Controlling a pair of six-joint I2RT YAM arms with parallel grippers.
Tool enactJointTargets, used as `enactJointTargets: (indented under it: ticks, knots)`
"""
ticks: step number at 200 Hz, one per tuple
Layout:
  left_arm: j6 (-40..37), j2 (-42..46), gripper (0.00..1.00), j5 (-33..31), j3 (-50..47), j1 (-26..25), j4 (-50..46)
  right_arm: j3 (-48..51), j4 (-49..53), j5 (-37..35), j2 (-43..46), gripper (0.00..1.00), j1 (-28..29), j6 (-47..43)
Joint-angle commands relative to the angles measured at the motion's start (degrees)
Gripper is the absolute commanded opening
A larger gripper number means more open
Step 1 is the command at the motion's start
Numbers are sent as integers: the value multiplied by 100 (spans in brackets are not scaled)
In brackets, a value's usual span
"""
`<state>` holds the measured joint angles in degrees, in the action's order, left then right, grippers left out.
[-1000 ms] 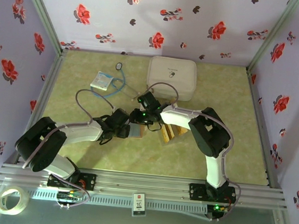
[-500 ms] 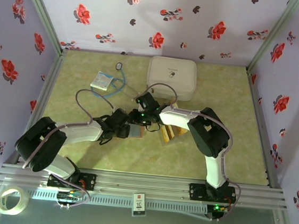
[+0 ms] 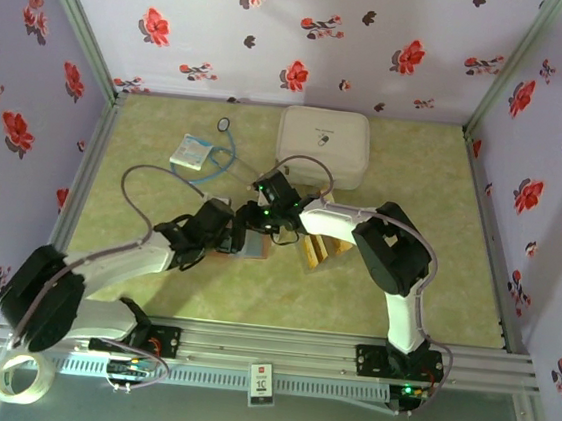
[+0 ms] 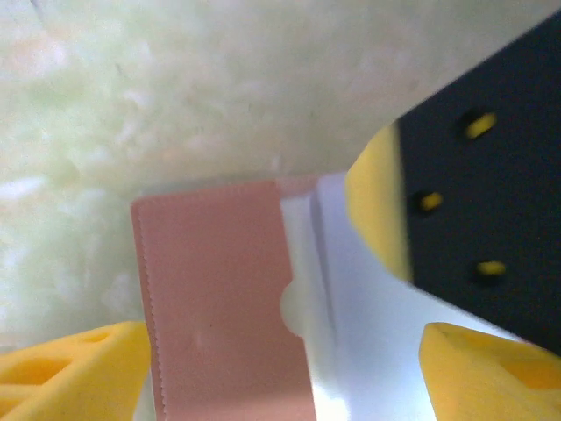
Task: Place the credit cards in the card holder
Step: Flip over the card slot in the card holder.
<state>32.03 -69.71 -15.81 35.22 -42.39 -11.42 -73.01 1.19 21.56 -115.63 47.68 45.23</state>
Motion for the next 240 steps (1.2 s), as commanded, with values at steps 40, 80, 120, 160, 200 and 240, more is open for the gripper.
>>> enactJointTargets:
  ticks: [40,80,120,160,200,240]
  knots:
    - [109,1265,88,-436,-39,294,-402,-64,-512,309,-95,38,171,500]
    - [263,1477,90,-470,15,471,-657,-405,-366,215,-334,40,390,530]
    - [622,1598,93,-471,-15,649,-757,-753,-295,44,-736,41,556,609]
    - [690,1575,94,-436,20,704,-835,-798,-328,22,-920,41,567,662]
    - [760,1490,96,-397,-58,715,-836,-949,-92,155,-772,41,569,431]
    - [749,1405,100,-383,-92,723,-877,-1009,324,110,-286,42,514,55]
